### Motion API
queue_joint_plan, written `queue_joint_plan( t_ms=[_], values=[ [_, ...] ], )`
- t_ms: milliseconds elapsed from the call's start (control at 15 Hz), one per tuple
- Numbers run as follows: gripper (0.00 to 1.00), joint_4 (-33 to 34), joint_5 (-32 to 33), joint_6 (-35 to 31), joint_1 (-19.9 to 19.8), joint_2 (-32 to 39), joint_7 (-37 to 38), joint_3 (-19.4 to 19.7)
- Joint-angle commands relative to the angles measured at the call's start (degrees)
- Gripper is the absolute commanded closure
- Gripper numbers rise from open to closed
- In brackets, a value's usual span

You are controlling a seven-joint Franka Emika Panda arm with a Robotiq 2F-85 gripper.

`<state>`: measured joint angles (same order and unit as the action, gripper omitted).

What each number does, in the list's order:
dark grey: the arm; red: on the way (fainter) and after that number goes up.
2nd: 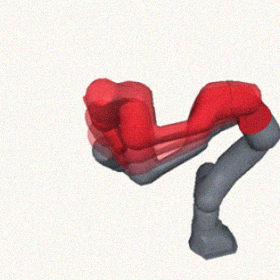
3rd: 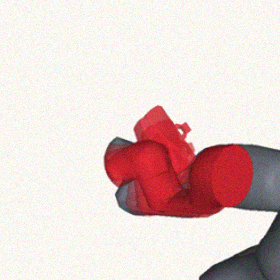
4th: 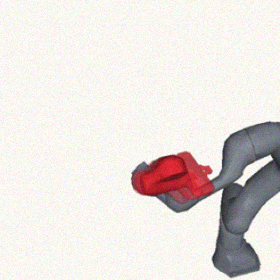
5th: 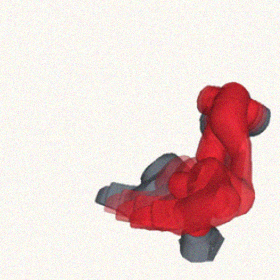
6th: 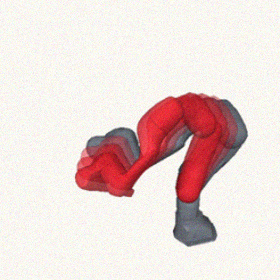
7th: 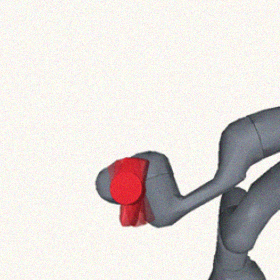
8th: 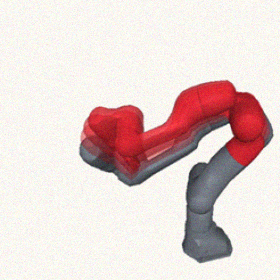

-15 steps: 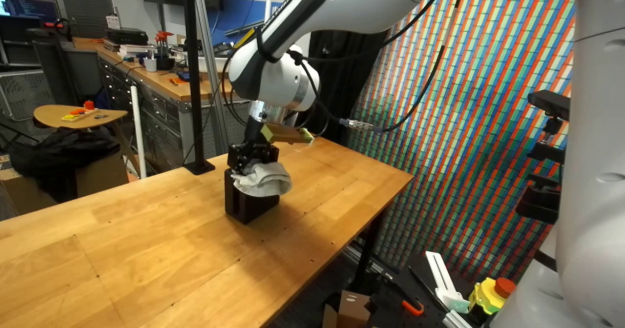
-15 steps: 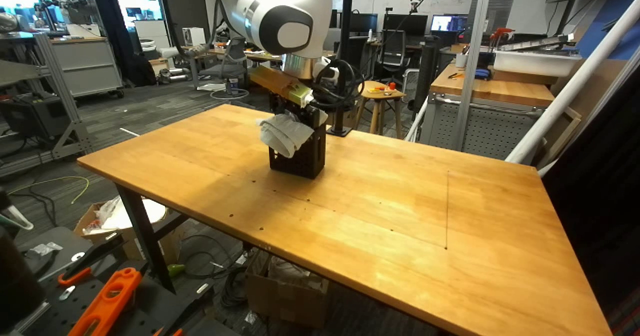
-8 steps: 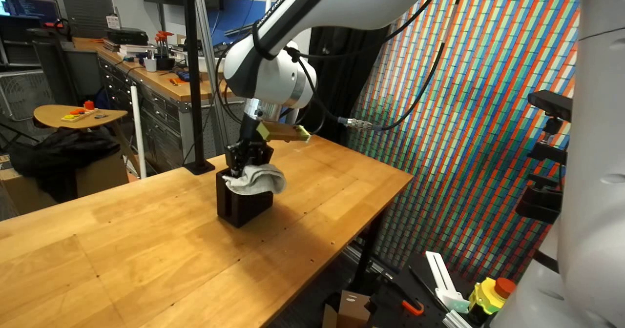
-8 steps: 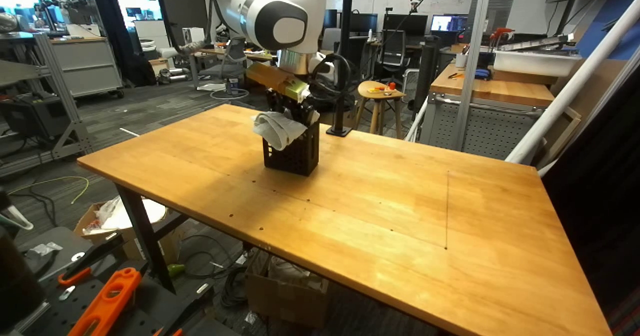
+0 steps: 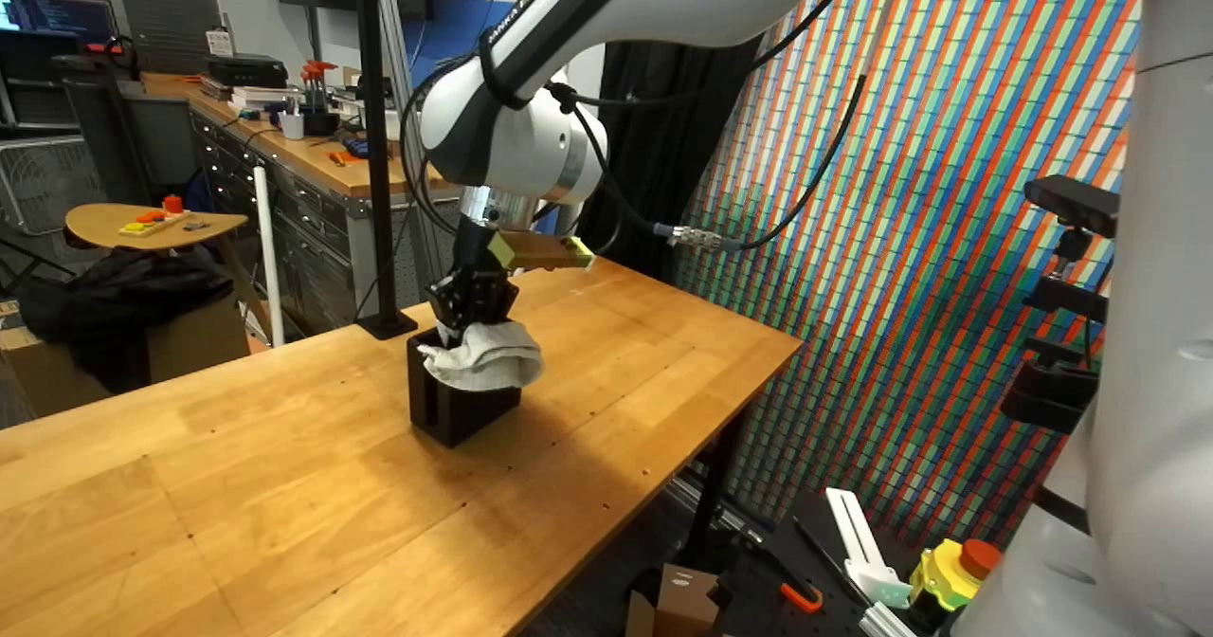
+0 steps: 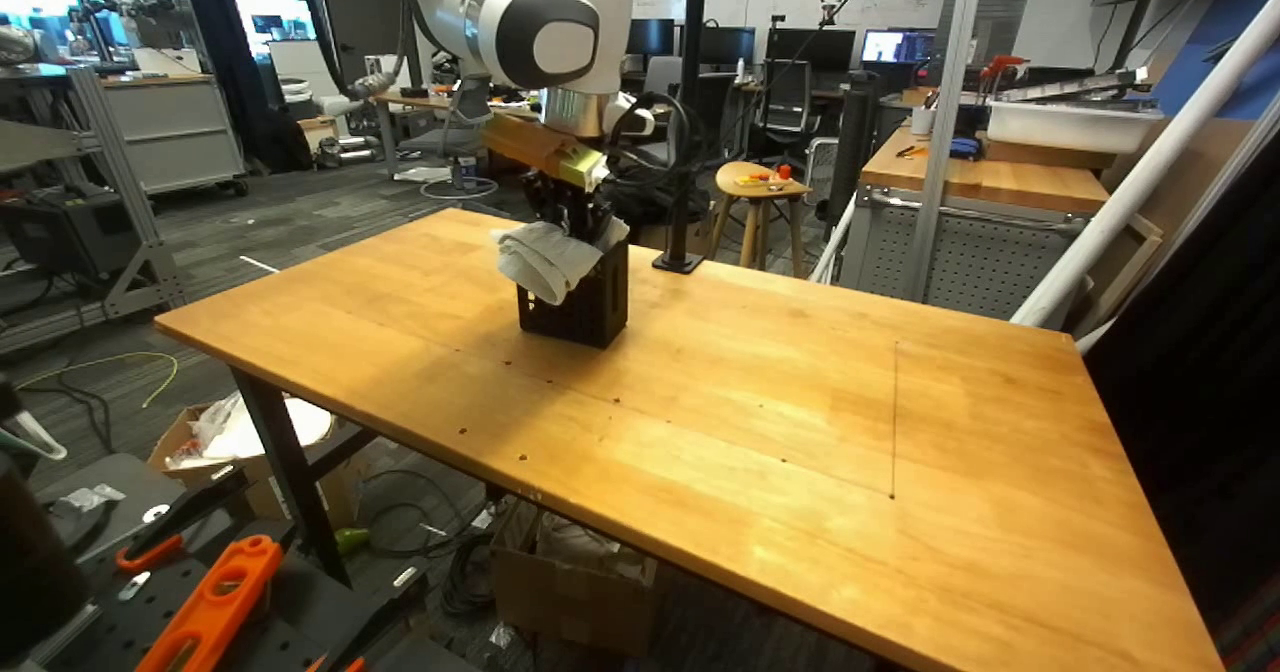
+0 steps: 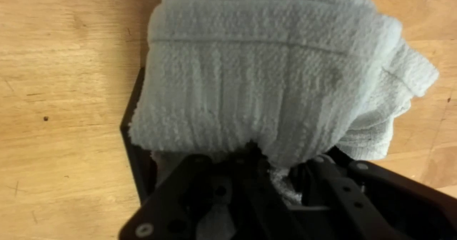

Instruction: Move the black basket to the right, place the white towel inside the basket

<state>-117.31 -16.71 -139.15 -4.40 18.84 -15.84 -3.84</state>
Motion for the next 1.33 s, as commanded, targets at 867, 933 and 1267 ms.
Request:
queue_joint_plan(
  t_ms=[867, 933, 1267],
  values=[
    [0.42, -0.69, 9.29, -0.08, 2.71, -3.72, 7.75, 0.96],
    [0.49, -0.75, 9.33, -0.03, 2.72, -3.89, 7.81, 0.95],
    [0.98, -0.59, 11.36, 0.26, 3.06, -4.97, 9.17, 1.40]
  ],
)
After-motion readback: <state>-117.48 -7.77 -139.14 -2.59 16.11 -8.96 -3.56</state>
